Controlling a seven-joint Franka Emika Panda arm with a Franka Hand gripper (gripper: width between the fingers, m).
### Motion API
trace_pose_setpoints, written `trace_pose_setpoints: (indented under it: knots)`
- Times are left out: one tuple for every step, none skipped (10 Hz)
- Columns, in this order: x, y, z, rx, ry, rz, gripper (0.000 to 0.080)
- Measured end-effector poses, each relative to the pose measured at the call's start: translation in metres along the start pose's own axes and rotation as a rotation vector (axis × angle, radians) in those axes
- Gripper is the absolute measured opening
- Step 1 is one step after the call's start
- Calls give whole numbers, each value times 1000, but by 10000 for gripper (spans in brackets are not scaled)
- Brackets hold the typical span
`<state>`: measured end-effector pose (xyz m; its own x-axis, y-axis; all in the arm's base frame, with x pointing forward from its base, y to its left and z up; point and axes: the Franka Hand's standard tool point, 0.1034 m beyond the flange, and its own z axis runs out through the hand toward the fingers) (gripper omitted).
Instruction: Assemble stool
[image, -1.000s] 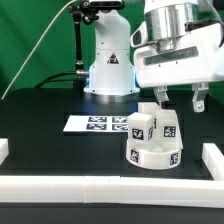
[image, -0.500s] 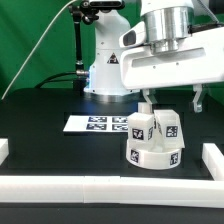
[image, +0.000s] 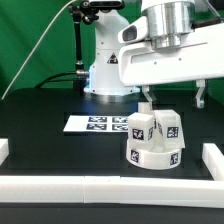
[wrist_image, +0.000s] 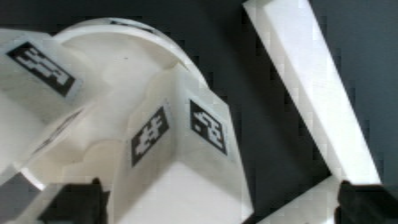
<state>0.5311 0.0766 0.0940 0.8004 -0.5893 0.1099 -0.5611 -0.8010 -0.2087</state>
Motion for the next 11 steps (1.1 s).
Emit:
trace_pose_setpoints:
  knots:
    - [0,0,0,-2,1,-65,649]
    - [1,0,0,-9,3,-183,649]
    - [2,1,0,-22,6,-312,649]
    - [4,2,0,-27,8,-394,649]
    - [11,7,-1,-33,9,-532,649]
    - [18,9,-4,-35,6,-611,649]
    - [19,7,-5,-41,-7,-698,649]
    - [16,3,-7,-42,-12,-722,649]
    - [13,-1,-7,-43,-12,-774,649]
    - [16,3,-7,-50,-13,-892,649]
    - [17,4,-7,-53,-14,-942,649]
